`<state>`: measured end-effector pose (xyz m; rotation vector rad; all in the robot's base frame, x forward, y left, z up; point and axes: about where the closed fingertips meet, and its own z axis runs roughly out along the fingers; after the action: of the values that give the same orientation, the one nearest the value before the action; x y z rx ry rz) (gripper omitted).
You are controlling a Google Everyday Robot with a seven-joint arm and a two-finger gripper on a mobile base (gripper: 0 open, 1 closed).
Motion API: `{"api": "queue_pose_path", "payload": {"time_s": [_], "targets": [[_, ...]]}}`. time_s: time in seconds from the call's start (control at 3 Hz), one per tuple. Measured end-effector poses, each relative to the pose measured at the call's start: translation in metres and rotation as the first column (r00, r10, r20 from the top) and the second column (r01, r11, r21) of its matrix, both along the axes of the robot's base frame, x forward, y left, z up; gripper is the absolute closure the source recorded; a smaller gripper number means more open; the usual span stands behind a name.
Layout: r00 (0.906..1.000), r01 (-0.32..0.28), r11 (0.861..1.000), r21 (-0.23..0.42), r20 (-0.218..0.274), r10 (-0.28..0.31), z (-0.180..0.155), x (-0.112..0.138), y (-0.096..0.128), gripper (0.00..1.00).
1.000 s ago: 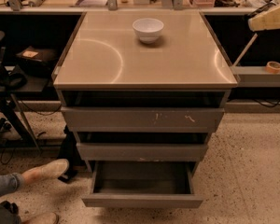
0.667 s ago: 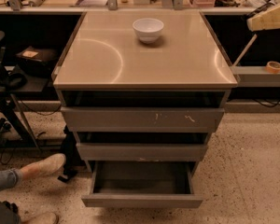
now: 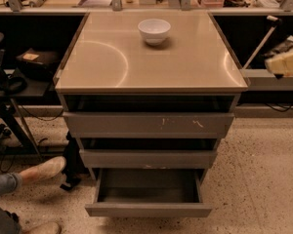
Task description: Place rxbar chocolate into bottom drawer
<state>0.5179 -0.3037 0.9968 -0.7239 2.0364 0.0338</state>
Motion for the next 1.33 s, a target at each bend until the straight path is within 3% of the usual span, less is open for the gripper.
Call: {"api": "queue_pose_path", "payload": {"time_s": [0.33, 0.67, 1.0, 1.33], "targets": [[0.9981, -0.008, 1.000, 0.008, -0.061, 0.008, -0.035, -0.051, 0.000, 1.00], [0.9932, -0.047, 0.998, 0.029, -0.105, 0.050, -0.077, -0.068, 0.009, 1.00], [0.9876, -0.118, 0.990, 0.073, -0.096, 0.125, -0.106, -0.046, 0.030, 1.00], [0.9887, -0.109, 0.992, 0.065, -0.096, 0.115, -0.116, -0.049, 0.033, 1.00]]}}
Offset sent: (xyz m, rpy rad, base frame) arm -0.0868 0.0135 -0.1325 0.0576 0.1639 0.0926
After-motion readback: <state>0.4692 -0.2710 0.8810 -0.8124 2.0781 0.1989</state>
